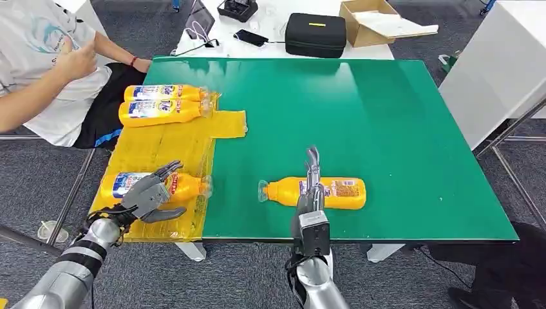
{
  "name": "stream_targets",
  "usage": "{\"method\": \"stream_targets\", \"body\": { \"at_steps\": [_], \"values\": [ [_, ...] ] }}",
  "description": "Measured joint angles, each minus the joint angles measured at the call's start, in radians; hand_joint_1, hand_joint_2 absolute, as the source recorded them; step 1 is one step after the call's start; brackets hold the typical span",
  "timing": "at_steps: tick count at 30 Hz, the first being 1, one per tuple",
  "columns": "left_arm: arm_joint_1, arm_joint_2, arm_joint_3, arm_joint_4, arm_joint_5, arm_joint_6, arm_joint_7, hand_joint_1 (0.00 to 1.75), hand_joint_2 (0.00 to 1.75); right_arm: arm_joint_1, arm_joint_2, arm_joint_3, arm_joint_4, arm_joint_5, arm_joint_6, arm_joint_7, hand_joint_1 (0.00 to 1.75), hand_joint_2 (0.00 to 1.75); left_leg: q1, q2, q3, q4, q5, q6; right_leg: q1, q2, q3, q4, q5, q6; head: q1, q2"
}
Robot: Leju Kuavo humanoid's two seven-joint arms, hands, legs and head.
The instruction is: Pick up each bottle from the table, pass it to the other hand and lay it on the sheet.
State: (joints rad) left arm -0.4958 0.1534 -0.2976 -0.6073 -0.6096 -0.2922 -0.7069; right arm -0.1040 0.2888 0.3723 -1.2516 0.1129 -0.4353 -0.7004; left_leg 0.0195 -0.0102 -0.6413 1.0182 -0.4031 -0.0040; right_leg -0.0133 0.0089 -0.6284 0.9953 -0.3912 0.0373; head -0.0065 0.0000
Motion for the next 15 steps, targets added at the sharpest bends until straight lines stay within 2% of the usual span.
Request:
{"method": "stream_targets", "body": {
  "at_steps": [11, 12, 14, 15],
  "values": [
    [0.014, 0.047, -0.039, -0.053, 0.066, -0.069, -0.001, 0.0, 0.0, -0.004, 0.0, -0.01, 0.011, -0.01, 0.007, 0.0, 0.0, 0.0, 0.001, 0.0, 0.0, 0.0, 0.0, 0.0, 0.001, 0.0, -0.001, 0.0, 0.0, 0.0, 0.0, 0.0],
    [0.015, 0.052, -0.045, -0.056, 0.08, -0.077, -0.001, 0.0, 1.75, -0.005, 0.0, -0.012, 0.013, -0.011, 0.008, 0.0, 0.0, 0.0, 0.001, 0.0, -0.001, 0.0, 0.0, 0.0, 0.001, 0.0, 0.0, 0.0, 0.0, 0.0, 0.0, 0.0],
    [0.026, 0.06, -0.058, -0.075, 0.149, -0.069, -0.001, 0.0, 1.75, -0.009, 0.0, -0.013, 0.018, -0.011, 0.008, 0.0, 0.0, 0.0, 0.001, 0.0, 0.0, 0.0, 0.0, 0.0, 0.001, 0.0, -0.001, 0.0, 0.0, 0.0, 0.0, 0.0],
    [0.036, 0.061, -0.061, -0.091, 0.201, -0.048, 0.0, 0.0, 1.75, -0.009, 0.0, -0.014, 0.018, -0.011, 0.008, 0.0, 0.0, 1.75, 0.001, 0.0, 0.0, 0.0, 0.0, 0.0, 0.001, 0.0, -0.002, 0.0, 0.0, 0.0, 0.0, 0.0]
  ]
}}
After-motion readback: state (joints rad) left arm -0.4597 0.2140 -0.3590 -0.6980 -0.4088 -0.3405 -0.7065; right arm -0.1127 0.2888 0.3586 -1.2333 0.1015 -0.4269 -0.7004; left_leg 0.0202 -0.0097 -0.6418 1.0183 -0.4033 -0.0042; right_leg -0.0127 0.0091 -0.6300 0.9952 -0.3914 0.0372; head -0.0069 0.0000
